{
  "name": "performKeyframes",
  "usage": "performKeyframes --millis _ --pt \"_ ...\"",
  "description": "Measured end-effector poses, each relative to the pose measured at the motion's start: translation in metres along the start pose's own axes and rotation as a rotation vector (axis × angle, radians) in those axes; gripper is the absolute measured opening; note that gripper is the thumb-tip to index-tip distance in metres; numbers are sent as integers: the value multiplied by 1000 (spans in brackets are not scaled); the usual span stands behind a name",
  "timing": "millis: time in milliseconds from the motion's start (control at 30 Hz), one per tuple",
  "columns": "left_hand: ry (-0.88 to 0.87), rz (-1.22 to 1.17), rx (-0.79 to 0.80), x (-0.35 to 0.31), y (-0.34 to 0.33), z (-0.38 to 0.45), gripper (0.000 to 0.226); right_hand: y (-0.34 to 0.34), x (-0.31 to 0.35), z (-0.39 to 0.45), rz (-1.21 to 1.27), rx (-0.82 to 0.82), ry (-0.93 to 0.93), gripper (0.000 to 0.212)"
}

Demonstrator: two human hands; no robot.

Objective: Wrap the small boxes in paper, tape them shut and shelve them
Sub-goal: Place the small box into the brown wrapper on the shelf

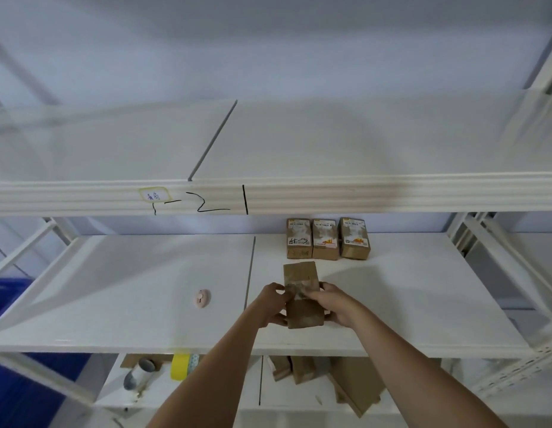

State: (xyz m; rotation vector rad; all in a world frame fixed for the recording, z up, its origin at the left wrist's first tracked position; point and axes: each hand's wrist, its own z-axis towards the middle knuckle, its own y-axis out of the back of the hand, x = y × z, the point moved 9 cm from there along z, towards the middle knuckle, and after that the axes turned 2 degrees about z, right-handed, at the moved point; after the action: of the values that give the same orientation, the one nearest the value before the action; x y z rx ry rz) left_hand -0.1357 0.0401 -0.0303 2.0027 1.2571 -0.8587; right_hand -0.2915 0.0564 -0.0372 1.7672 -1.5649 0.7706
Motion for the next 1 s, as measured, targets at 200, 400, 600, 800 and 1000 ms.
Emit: performKeyframes --millis 200,400,600,800,1000 --pt "7 18 -104 17 19 16 38 -10 -19 23 -98 -32 -26 37" --pt "1 -3 -128 18 19 23 36 5 -30 49 -195 -225 -41 50" --pt "23 36 -81 25 13 33 37 -2 -33 53 -249 -184 -85 29" --pt "32 56 -77 29 16 37 41 7 -41 70 -287 -233 -71 11" --pt "53 77 -55 30 14 37 39 9 -35 61 -295 -263 -29 11"
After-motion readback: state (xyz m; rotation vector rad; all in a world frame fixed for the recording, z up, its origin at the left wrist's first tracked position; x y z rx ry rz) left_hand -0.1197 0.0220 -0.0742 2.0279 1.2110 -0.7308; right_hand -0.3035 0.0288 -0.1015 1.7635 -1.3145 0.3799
